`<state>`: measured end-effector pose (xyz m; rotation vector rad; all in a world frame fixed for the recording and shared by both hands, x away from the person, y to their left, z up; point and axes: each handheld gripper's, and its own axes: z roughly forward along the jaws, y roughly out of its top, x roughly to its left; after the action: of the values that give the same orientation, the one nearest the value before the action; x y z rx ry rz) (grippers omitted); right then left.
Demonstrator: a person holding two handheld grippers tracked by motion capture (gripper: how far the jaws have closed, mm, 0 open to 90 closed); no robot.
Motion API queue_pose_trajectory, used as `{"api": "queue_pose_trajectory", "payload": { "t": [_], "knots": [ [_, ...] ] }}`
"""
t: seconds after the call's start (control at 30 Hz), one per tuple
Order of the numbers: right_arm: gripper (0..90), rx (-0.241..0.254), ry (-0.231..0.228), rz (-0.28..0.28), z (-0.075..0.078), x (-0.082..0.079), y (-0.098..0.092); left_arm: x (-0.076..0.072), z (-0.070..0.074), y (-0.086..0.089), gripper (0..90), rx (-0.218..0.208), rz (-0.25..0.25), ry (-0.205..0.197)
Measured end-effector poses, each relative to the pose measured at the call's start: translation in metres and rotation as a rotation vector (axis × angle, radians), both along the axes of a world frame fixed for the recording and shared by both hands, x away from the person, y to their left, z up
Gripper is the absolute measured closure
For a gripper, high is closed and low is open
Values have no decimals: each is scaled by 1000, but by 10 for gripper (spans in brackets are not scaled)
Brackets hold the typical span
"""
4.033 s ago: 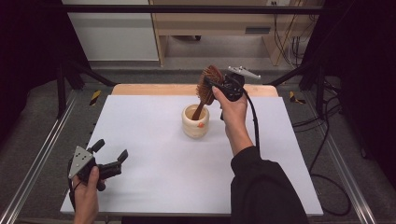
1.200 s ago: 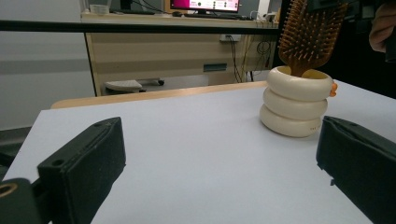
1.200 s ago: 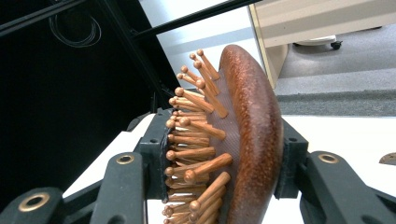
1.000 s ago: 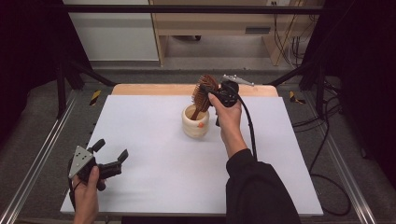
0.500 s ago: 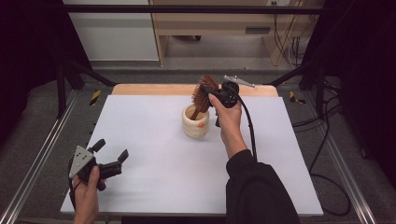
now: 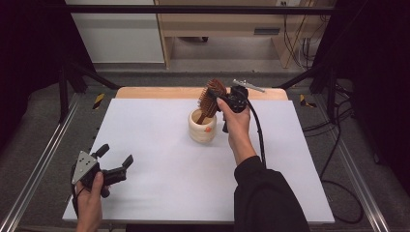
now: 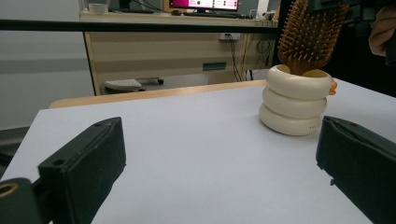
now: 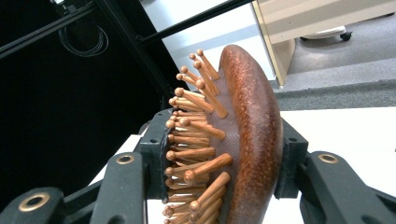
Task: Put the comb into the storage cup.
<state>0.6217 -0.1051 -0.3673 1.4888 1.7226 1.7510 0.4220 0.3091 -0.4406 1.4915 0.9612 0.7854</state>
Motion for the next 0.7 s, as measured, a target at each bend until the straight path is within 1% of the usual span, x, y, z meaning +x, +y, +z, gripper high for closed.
{"api": "queue_pose_trajectory", "payload": {
  "t": [0.4, 0.57, 0.6, 0.7],
  "knots": [
    [506, 7, 2, -3, -2, 0, -4, 0, 0, -1, 17, 2, -1, 0],
    [503, 10, 7, 0, -3, 0, -6, 0, 0, -1, 18, 2, -2, 0],
    [502, 15, 13, -2, -2, 0, -6, 0, 0, -1, 18, 3, -2, 0],
    [501, 12, 11, 1, -3, 0, -7, 0, 0, -1, 17, 3, -2, 0]
  ]
}}
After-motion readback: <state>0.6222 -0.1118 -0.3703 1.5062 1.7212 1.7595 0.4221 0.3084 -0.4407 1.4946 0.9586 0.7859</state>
